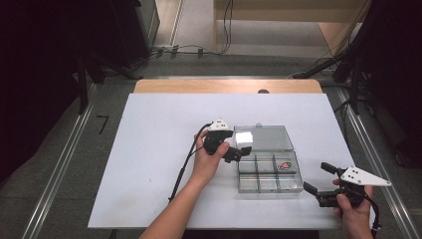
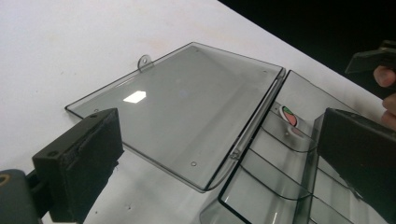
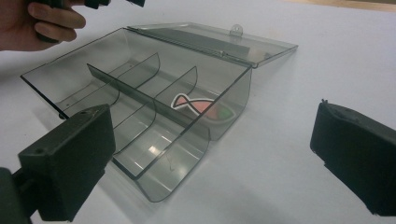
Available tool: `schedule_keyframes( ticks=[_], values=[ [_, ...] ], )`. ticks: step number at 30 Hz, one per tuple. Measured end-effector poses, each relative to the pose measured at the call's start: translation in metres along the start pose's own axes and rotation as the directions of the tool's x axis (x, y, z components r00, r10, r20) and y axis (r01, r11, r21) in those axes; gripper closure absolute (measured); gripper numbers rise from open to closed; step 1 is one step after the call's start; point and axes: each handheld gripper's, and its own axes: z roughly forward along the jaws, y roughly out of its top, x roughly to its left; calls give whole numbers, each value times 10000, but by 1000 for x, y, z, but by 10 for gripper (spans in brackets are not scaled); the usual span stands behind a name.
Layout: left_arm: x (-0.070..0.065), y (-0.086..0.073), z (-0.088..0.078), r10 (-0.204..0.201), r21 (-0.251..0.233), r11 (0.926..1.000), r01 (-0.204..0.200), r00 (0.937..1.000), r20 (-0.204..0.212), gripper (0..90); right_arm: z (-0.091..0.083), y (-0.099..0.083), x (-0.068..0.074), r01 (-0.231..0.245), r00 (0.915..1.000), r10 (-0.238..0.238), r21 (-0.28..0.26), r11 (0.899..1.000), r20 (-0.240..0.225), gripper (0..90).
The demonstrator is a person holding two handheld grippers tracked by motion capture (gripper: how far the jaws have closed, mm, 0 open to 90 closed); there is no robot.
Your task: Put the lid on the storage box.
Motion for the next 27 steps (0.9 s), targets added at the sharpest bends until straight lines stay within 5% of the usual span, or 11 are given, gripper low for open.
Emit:
schedule_keyframes(
  ticks=[27],
  values=[
    [18, -9, 18, -1241, 468, 9908, 1270, 9904, -607, 140, 12, 16, 0, -36, 9999, 36, -43, 10000, -112, 0]
  ],
)
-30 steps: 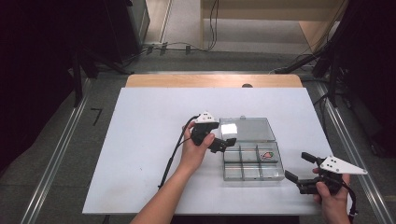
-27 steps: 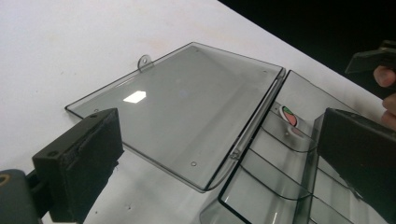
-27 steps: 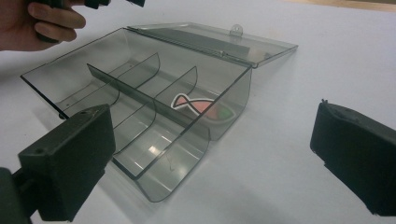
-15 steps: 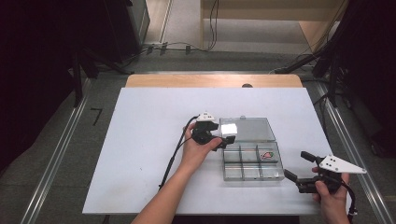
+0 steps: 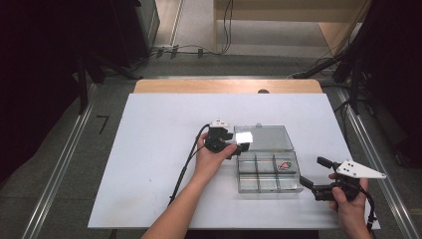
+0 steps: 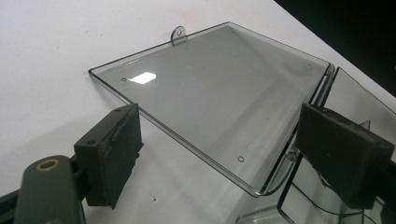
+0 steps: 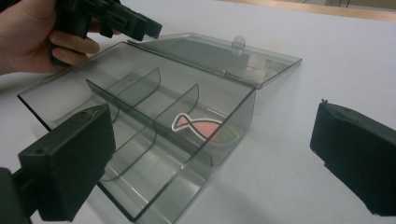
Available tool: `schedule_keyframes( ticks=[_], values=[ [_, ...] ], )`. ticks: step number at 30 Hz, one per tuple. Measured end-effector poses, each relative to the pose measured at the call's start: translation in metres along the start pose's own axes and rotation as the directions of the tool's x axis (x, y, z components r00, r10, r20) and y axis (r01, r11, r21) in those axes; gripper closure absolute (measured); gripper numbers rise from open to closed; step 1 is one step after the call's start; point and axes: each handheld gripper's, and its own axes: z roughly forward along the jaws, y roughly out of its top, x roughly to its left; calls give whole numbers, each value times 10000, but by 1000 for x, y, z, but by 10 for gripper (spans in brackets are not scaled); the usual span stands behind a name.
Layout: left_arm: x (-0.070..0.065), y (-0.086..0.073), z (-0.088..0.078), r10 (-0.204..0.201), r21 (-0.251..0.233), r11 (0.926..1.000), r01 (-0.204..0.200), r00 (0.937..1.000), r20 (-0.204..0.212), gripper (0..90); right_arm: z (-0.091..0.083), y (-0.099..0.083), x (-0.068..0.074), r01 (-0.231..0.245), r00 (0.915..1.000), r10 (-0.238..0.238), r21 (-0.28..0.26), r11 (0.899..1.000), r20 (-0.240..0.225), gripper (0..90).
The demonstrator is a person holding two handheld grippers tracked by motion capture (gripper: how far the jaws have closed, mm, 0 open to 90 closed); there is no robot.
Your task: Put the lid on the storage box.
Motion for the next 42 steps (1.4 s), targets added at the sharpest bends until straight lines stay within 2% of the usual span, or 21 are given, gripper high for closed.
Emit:
schedule_keyframes(
  ticks=[10, 16, 26, 31, 38, 40, 42],
  values=[
    [3, -1, 1, -135, 152, 9998, 137, 9999, -93, 185, 13, 17, -2, 66, 9998, -64, 110, 9999, -163, 0],
    [3, -1, 3, -365, 173, 9992, 366, 9993, -114, 205, 22, 28, -9, 47, 9997, -46, 54, 10000, -250, 0],
    [4, -1, 3, -370, 220, 9991, 372, 9993, -113, 226, 39, 41, -17, -58, 9995, 61, 100, 9999, -320, 0],
    [5, -1, 3, -409, 260, 9988, 413, 9990, -155, 235, 51, 50, -21, 27, 9980, 1, 431, 9991, -631, 0],
    [5, -2, 3, -427, 271, 9987, 430, 9990, -118, 237, 66, 59, -30, -289, 9984, 319, 644, 9975, -461, 0],
    [5, -2, 3, -422, 270, 9987, 425, 9991, -103, 237, 70, 60, -33, -518, 9977, 545, 656, 9965, -396, 0],
    [5, -1, 4, -442, 276, 9986, 444, 9990, -95, 237, 73, 61, -35, -670, 9971, 691, 659, 9956, -305, 39]
  ],
)
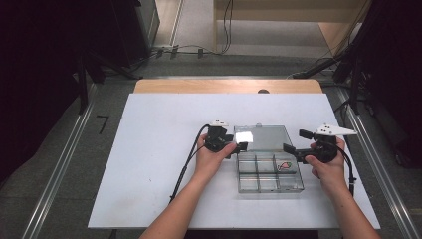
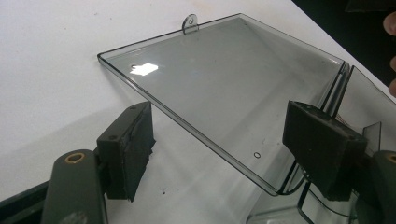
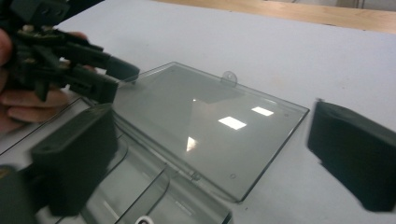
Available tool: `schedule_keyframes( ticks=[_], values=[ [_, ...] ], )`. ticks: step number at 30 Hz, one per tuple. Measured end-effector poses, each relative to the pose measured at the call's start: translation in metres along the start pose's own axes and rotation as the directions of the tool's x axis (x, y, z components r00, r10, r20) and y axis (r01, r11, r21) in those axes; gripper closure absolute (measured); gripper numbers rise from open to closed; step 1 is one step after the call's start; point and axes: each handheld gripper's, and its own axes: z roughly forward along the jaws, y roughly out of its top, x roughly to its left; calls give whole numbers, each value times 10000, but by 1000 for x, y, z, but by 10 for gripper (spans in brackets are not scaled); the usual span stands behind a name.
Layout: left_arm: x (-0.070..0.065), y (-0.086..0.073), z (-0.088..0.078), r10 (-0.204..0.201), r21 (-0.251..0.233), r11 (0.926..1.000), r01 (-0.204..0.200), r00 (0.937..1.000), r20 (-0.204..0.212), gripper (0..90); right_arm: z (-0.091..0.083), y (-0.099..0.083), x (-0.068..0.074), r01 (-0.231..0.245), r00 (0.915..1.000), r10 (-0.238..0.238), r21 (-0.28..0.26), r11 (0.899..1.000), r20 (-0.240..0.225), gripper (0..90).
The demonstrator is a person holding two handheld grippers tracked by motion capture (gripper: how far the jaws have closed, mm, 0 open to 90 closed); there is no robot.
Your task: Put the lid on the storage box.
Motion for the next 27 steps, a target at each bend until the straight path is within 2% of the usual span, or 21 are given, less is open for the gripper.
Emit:
schedule_keyframes(
  ticks=[5, 11, 12, 13, 17, 20, 25, 27],
  values=[
    [0, 0, 0, -12, 8, 10000, 12, 10000, 7, 237, 10, 3, -6, -550, 9983, 552, 86, 9984, -200, 39],
    [-1, 0, 1, -29, -2, 10000, 29, 10000, 8, 241, 21, 4, -10, -681, 9975, 673, 458, 9966, 199, 77],
    [-1, 0, 1, -28, -7, 10000, 28, 10000, 11, 241, 23, 3, -11, -840, 9957, 818, 522, 9951, 428, 119],
    [-1, 0, 1, -40, -4, 10000, 40, 10000, 20, 242, 24, 2, -12, -967, 9942, 937, 582, 9936, 528, 121],
    [-1, 0, 1, -89, -2, 10000, 89, 10000, 18, 244, 30, -1, -19, -1347, 9894, 1286, 950, 9863, 673, 137],
    [-1, 0, 2, -132, -6, 9999, 132, 9999, 34, 246, 34, -4, -22, -1636, 9853, 1569, 1081, 9806, 677, 165],
    [-2, 0, 3, -177, -21, 9998, 177, 9998, 28, 252, 39, -6, -25, -1862, 9819, 1794, 1319, 9736, 615, 172],
    [-2, 0, 3, -206, -27, 9998, 206, 9998, 11, 252, 41, -8, -26, -2123, 9769, 2068, 1366, 9676, 537, 173]
  ],
)
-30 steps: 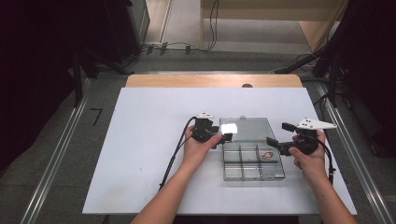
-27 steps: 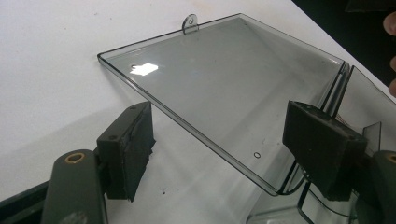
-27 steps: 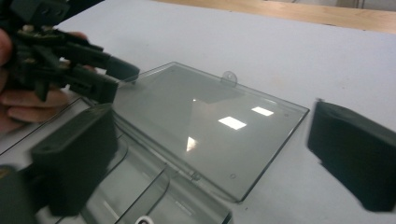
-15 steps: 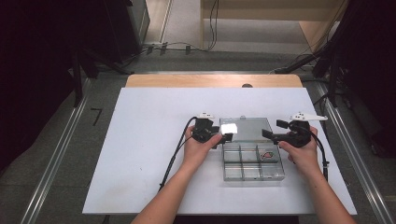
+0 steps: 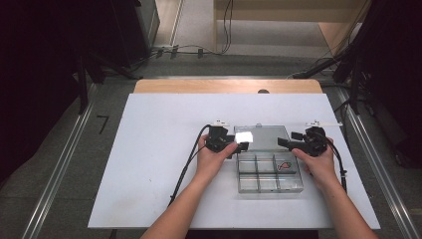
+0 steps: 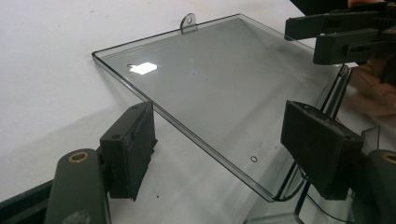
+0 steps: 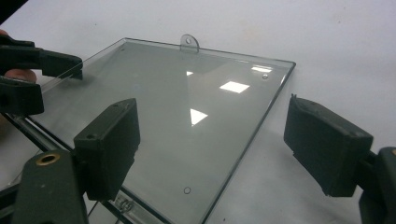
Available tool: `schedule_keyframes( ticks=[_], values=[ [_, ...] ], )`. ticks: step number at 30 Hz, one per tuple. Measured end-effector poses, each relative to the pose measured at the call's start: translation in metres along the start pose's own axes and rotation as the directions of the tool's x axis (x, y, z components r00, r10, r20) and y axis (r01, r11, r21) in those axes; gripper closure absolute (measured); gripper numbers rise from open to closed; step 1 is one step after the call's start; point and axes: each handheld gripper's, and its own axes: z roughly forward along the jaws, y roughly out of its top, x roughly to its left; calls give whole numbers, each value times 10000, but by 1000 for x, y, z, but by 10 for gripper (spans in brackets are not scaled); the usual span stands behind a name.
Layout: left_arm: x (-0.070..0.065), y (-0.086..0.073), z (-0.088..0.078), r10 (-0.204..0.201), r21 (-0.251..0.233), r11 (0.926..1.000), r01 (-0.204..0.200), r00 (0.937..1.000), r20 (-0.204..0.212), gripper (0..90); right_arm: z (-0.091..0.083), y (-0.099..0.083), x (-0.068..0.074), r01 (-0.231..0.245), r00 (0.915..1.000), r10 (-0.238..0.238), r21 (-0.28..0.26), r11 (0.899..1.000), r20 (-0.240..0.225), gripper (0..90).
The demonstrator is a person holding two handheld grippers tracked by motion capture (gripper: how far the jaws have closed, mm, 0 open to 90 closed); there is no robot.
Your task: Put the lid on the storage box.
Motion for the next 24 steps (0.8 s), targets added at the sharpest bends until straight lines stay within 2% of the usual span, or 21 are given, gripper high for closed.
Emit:
schedule_keyframes(
  ticks=[3, 13, 21, 24],
  values=[
    [0, 0, 0, -16, 2, 10000, 16, 10000, -2, 252, 3, -1, -3, -172, 9999, 172, 81, 9998, -10, 179],
    [1, 0, 0, -175, 33, 9998, 175, 9998, 25, 251, 6, -3, -3, -245, 9997, 247, 298, 9993, -59, 183],
    [1, 0, 1, -258, 38, 9997, 258, 9997, 37, 250, 8, -4, -4, -480, 9970, 505, 434, 9979, -579, 204],
    [1, 0, 1, -329, 42, 9994, 329, 9995, 26, 250, 8, -4, -4, -615, 9960, 646, 495, 9969, -623, 207]
  ],
)
